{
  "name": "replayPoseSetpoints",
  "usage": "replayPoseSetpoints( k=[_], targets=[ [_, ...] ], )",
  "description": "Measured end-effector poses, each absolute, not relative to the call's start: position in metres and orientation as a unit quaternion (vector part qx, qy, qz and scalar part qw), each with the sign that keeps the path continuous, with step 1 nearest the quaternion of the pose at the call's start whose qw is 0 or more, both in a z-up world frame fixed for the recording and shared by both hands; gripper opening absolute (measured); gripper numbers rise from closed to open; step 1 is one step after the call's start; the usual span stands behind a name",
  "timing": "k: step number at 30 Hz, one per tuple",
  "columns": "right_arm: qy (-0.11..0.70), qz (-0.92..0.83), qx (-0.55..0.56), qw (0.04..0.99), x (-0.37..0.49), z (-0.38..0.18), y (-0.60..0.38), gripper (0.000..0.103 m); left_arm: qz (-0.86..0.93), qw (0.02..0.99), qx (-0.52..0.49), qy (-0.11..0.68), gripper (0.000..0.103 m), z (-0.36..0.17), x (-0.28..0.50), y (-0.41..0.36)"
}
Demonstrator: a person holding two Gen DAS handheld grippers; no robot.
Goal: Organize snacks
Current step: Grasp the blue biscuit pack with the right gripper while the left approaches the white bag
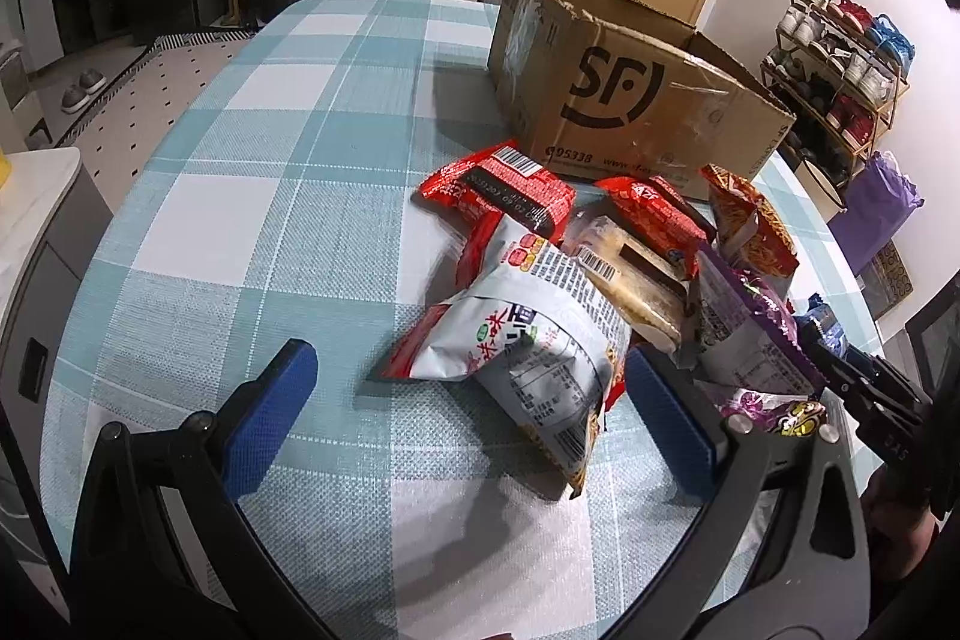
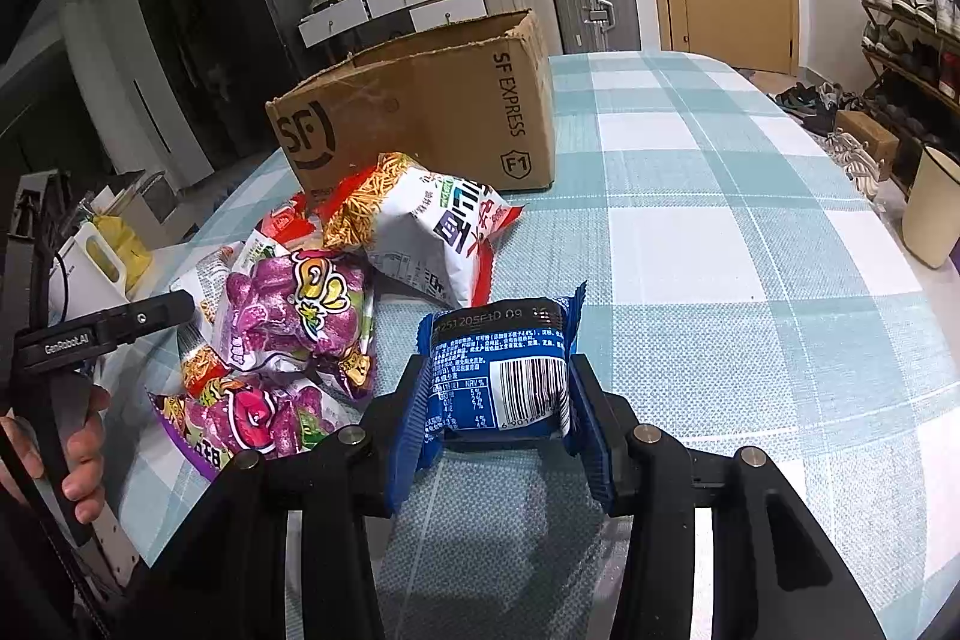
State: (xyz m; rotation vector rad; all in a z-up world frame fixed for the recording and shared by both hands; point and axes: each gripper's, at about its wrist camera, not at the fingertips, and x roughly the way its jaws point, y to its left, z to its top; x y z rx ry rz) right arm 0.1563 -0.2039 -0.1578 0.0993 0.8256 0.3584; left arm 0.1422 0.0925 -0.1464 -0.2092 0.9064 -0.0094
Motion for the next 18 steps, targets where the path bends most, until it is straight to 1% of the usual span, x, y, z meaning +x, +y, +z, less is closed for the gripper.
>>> replayPoseSetpoints(
  k=[18],
  targets=[
    [0.389,0.178,0.064,0.902,0.153,-0.154,-0.21,0.045,-0.03,0.872,-0.158,0.462,0.102,-0.165,0.164,0.099]
  ],
)
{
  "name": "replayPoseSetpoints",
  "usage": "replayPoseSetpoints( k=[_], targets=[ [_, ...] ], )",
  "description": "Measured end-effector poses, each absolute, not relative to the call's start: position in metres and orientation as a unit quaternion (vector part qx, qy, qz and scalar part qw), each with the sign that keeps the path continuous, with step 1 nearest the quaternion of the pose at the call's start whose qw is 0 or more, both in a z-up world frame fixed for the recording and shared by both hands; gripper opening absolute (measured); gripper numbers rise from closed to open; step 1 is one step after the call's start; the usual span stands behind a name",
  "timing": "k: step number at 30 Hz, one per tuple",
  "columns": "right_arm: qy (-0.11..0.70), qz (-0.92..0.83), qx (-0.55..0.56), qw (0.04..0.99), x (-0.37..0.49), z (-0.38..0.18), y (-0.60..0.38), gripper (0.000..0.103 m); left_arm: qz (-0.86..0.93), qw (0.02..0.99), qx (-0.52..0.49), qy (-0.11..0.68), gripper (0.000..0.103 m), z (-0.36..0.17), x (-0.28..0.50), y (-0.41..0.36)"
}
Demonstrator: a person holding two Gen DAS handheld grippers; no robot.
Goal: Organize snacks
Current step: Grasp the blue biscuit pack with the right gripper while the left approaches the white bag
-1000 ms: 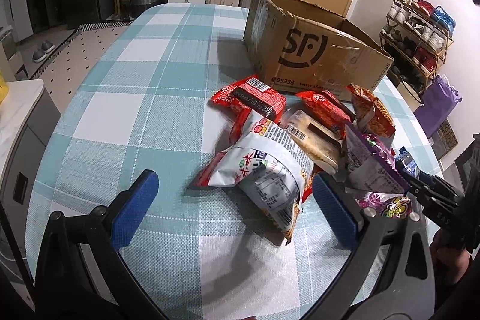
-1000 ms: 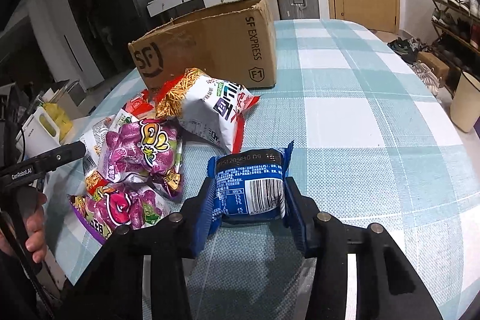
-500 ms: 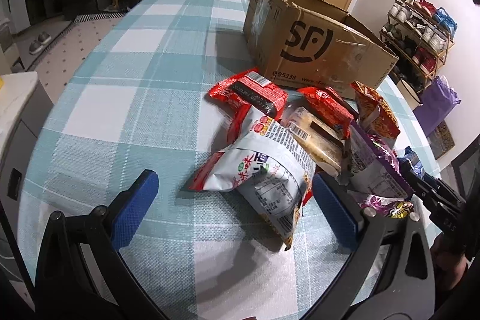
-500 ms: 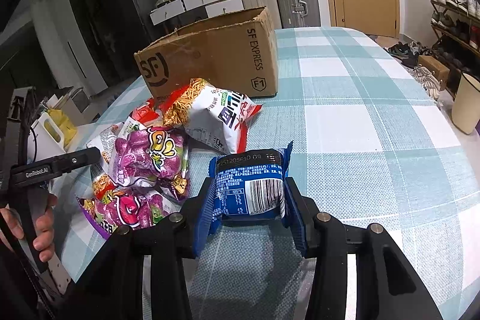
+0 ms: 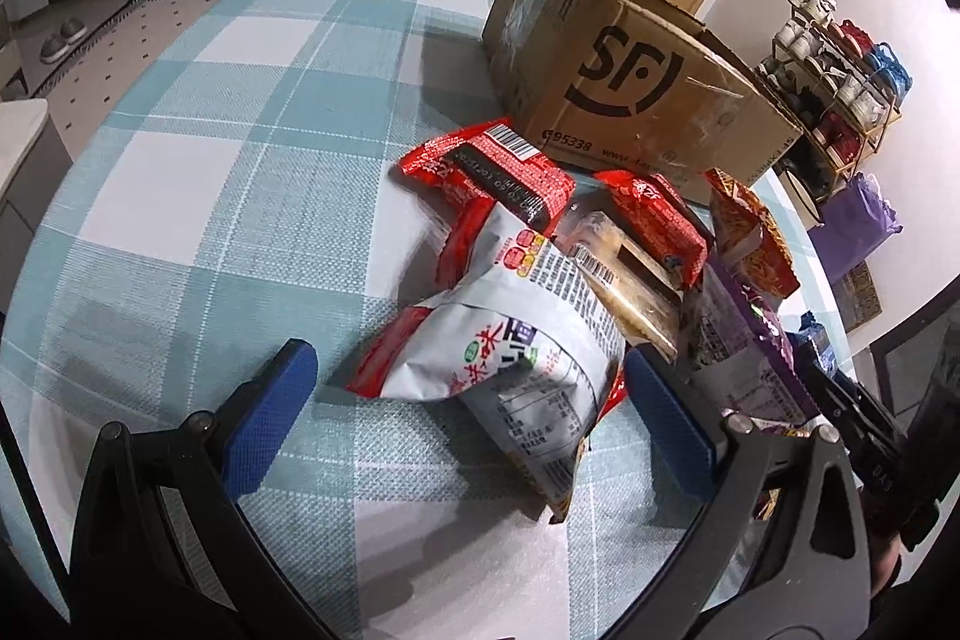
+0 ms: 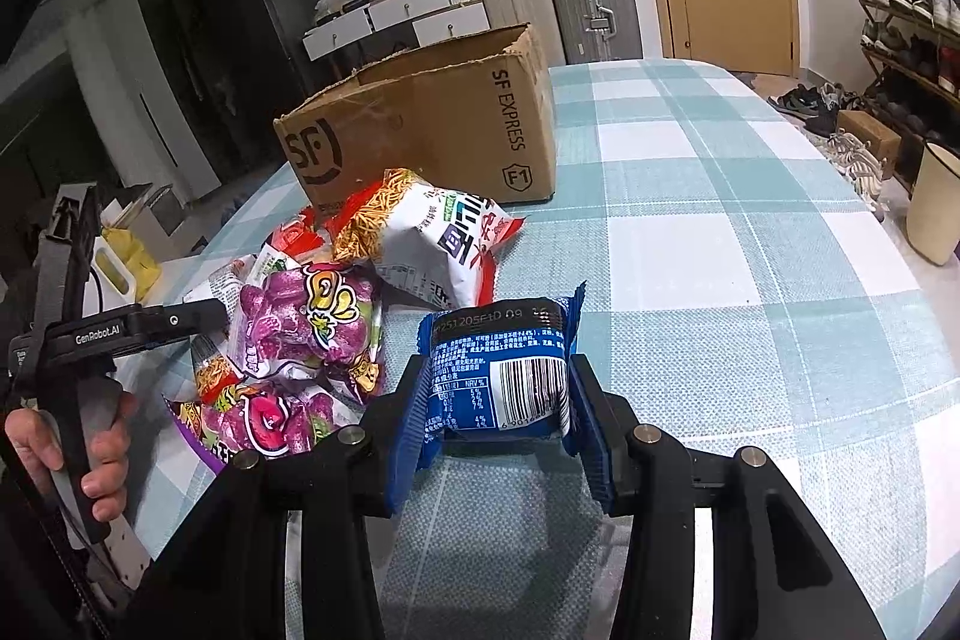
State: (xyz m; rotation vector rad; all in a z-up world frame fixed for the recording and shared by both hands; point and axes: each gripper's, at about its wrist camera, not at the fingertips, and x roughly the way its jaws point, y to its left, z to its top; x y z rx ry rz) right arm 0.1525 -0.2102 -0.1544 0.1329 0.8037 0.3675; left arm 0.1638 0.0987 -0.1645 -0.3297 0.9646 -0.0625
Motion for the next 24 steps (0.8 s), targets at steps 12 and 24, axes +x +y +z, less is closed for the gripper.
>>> replayPoseSetpoints(
  k=[12,24],
  targets=[
    [0.386,0.174,0.076,0.903,0.154,-0.155,-0.219,0.045,-0.032,0.872,-0.164,0.46,0.102,-0.166,0.177,0.093],
    [0.379,0.177,0.081,0.905,0.153,-0.153,-0.223,0.045,-0.042,0.882,-0.146,0.446,0.058,-0.165,0.171,0.085]
  ],
)
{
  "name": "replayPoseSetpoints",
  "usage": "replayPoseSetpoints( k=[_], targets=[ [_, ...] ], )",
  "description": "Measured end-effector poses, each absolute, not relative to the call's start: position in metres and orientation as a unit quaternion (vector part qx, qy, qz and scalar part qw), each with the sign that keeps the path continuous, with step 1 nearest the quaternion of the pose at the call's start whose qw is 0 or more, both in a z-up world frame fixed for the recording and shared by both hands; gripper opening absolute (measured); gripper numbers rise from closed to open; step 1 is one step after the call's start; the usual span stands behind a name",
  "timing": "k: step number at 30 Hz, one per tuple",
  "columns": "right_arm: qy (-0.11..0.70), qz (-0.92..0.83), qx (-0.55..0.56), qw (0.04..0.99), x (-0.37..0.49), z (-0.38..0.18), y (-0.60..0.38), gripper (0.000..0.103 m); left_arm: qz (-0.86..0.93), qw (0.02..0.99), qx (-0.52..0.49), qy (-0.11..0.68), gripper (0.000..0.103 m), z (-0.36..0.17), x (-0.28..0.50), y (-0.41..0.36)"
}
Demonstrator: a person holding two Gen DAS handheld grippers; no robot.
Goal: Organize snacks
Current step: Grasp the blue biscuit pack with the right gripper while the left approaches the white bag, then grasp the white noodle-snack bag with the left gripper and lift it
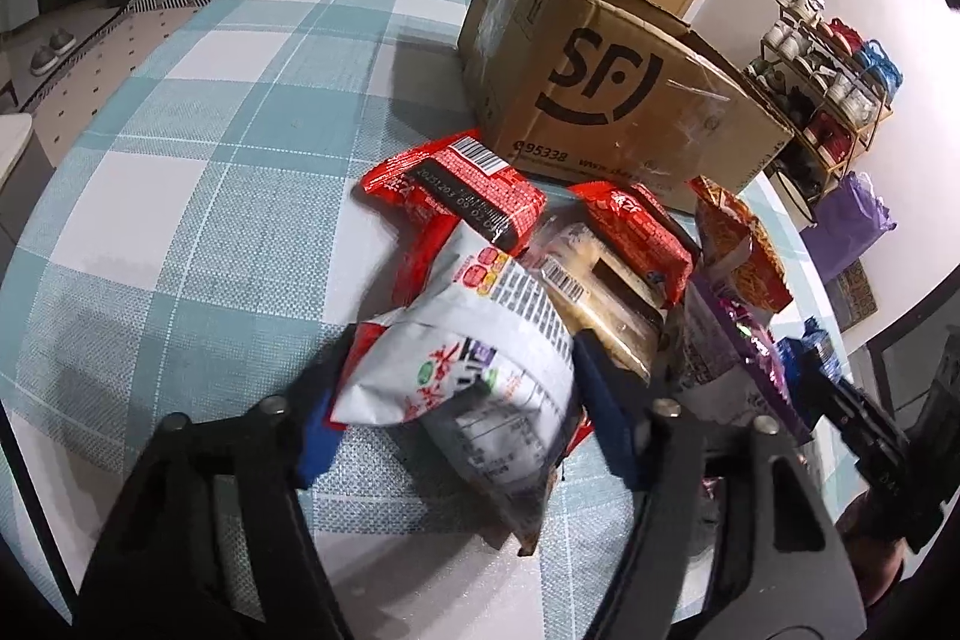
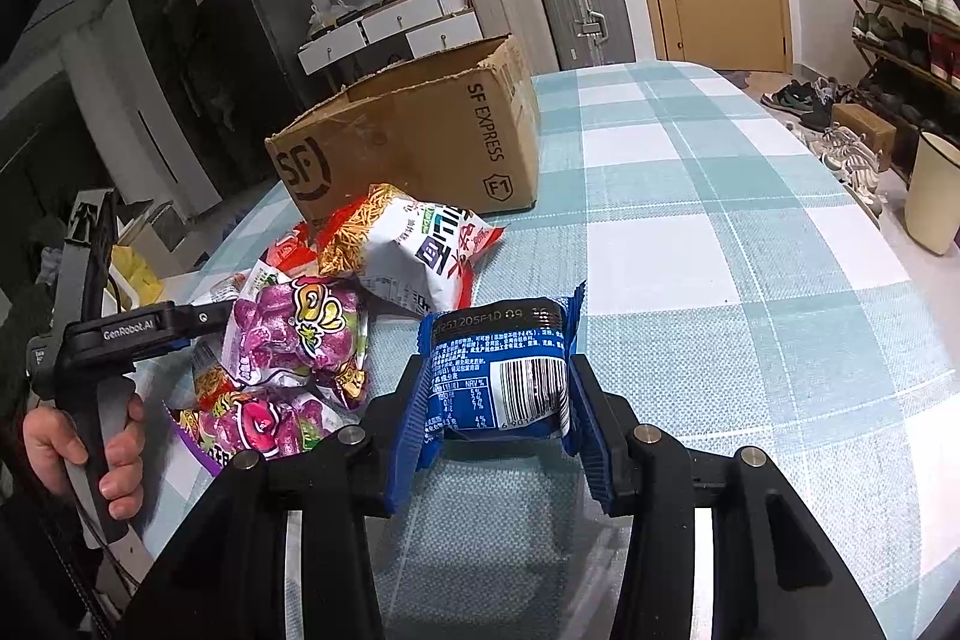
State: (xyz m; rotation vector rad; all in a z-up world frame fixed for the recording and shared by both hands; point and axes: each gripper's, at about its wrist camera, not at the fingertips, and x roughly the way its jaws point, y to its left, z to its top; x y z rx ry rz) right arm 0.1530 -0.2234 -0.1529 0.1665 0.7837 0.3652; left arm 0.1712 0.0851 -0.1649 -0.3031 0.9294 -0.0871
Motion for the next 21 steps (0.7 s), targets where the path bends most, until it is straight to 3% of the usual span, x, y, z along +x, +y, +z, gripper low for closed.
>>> replayPoseSetpoints(
  k=[2,5,21],
  targets=[
    [0.377,0.178,0.083,0.905,0.153,-0.152,-0.224,0.045,-0.053,0.885,-0.143,0.44,0.05,-0.164,0.169,0.083],
    [0.377,0.177,0.084,0.905,0.153,-0.151,-0.224,0.045,-0.059,0.888,-0.137,0.436,0.047,-0.162,0.167,0.082],
    [0.365,0.173,0.073,0.912,0.153,-0.125,-0.208,0.045,-0.059,0.896,-0.168,0.406,0.046,-0.145,0.146,0.113]
  ],
)
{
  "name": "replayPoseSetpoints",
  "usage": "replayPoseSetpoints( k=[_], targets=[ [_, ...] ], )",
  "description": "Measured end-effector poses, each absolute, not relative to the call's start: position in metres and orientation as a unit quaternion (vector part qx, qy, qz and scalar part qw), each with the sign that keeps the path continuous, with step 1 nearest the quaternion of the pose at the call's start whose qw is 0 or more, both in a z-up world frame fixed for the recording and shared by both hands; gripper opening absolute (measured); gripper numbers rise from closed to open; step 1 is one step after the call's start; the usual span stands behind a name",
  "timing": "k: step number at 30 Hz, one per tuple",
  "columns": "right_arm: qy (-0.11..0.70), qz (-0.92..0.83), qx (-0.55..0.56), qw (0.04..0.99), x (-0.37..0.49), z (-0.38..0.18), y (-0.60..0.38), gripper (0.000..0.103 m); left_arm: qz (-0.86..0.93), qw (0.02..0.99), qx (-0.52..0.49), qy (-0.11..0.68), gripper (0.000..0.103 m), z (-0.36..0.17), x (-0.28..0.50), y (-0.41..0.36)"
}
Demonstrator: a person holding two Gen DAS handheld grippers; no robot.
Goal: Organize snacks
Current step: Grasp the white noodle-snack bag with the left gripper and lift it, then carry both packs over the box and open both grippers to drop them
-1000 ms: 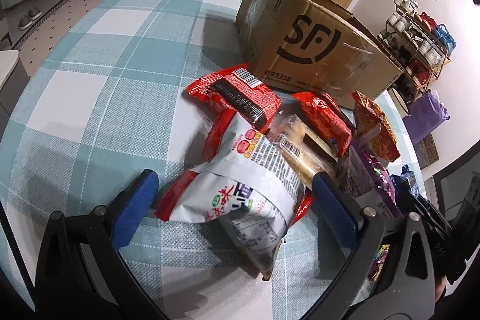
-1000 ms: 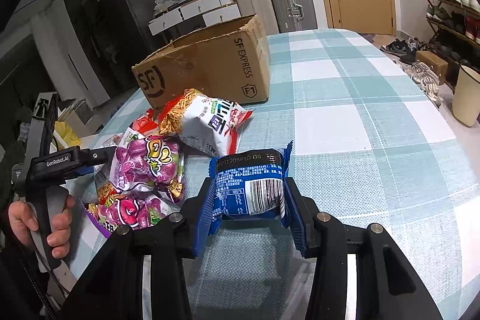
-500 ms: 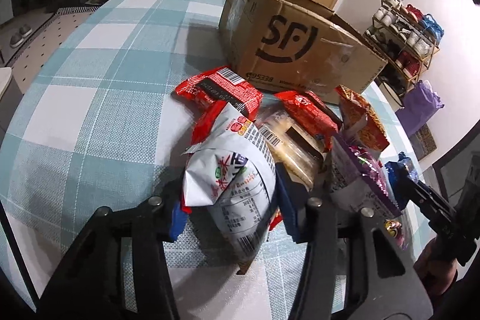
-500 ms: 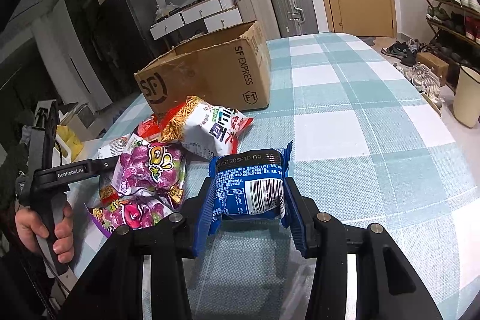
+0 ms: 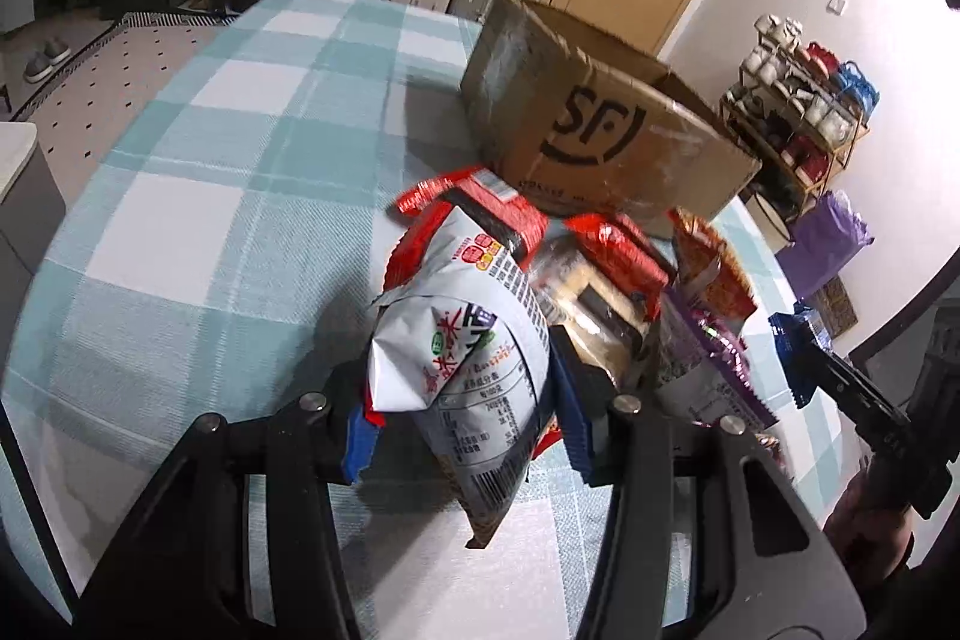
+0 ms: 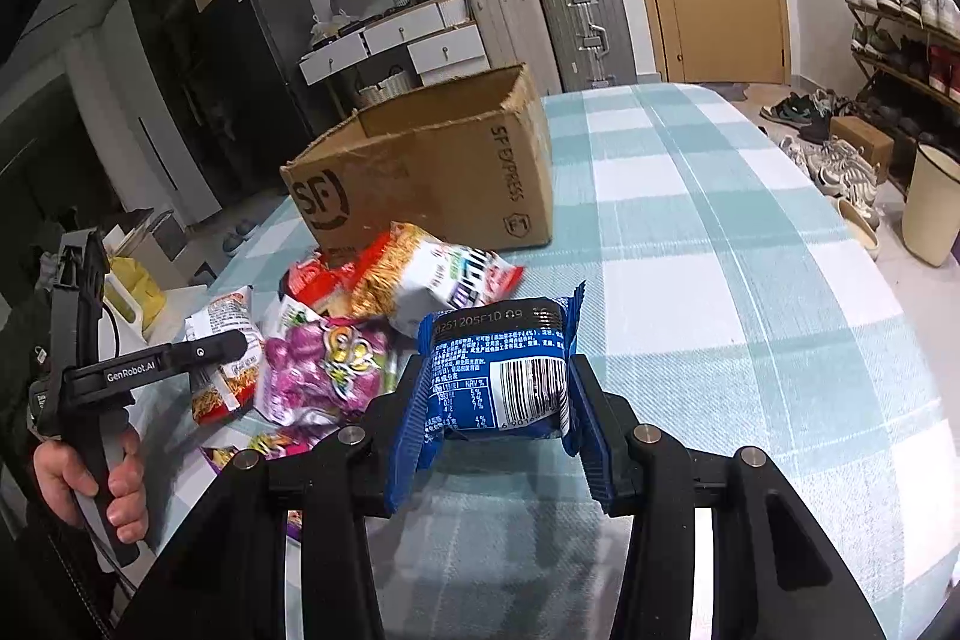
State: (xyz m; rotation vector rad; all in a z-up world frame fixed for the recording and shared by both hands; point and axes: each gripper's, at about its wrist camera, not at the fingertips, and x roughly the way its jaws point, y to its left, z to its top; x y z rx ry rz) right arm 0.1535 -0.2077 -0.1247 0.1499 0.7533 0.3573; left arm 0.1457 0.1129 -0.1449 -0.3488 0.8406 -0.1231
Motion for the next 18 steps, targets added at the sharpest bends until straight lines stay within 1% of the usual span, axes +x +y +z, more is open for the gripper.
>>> replayPoseSetpoints(
  k=[10,18],
  targets=[
    [0.345,0.192,0.071,0.916,0.156,-0.096,-0.183,0.045,-0.075,0.909,-0.177,0.369,0.046,-0.111,0.139,0.13],
    [0.322,0.207,0.075,0.921,0.162,-0.069,-0.163,0.045,-0.091,0.917,-0.169,0.35,0.046,-0.082,0.147,0.128]
  ],
)
